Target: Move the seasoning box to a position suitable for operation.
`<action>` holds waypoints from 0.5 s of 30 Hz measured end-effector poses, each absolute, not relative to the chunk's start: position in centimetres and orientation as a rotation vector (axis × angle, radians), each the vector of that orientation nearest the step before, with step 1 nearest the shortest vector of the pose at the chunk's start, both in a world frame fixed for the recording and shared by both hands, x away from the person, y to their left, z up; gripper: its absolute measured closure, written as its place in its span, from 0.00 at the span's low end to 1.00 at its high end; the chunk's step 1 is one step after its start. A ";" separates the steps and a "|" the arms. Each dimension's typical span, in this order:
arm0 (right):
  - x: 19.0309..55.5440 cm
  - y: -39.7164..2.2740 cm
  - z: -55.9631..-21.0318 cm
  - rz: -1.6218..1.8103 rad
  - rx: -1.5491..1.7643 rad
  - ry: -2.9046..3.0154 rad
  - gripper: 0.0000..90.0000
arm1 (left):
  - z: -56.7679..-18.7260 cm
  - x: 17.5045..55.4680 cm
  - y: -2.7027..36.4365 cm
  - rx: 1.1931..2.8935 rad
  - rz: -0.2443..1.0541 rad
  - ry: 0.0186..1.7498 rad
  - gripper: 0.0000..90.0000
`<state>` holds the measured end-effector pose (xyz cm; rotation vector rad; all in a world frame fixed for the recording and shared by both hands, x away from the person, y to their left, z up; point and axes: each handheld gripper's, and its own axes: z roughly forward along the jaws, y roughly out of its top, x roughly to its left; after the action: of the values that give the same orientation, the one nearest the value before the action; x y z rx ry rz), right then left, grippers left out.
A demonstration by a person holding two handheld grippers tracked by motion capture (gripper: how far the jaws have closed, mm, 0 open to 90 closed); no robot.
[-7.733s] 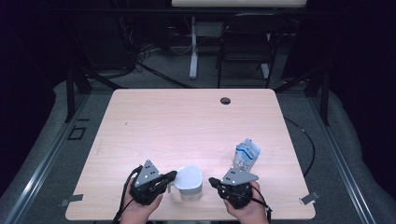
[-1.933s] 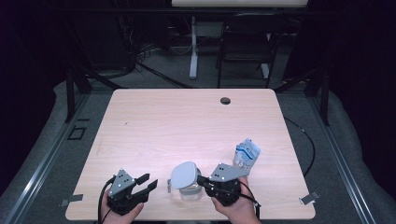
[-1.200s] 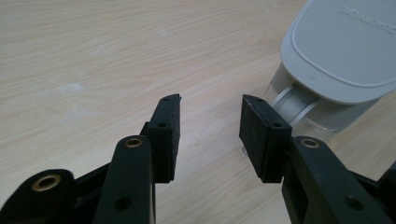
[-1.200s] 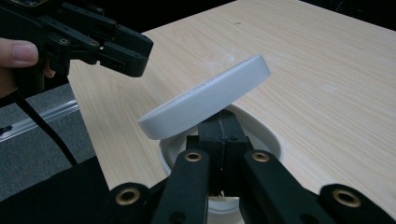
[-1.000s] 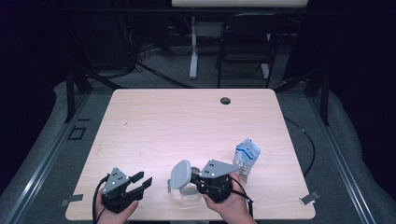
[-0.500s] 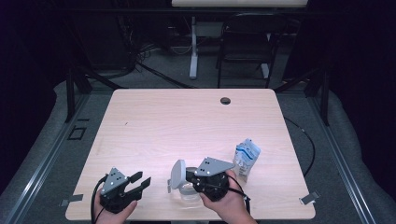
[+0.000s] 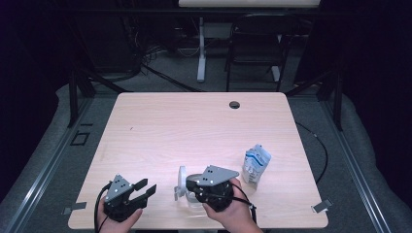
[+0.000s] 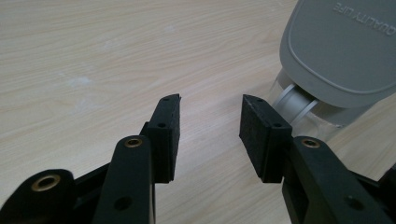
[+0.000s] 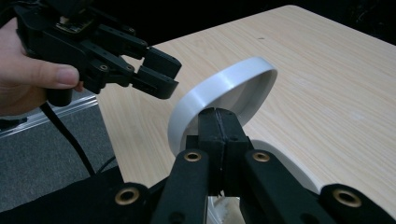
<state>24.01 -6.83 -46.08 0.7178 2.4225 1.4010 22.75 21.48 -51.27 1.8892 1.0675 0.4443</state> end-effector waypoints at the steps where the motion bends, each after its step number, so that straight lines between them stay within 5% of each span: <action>1: 23.9 -6.7 -46.1 1.411 0.714 2.419 1.00 | -51.3 22.8 21.5 1.886 0.443 1.067 0.65; 15: 23.9 -7.3 -46.4 1.383 0.724 2.408 0.98 | -51.6 22.8 21.4 1.889 0.438 1.074 0.63</action>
<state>23.90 -7.34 -46.41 0.7240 2.4079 1.3834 22.80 21.45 -51.58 1.8890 1.0737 0.4381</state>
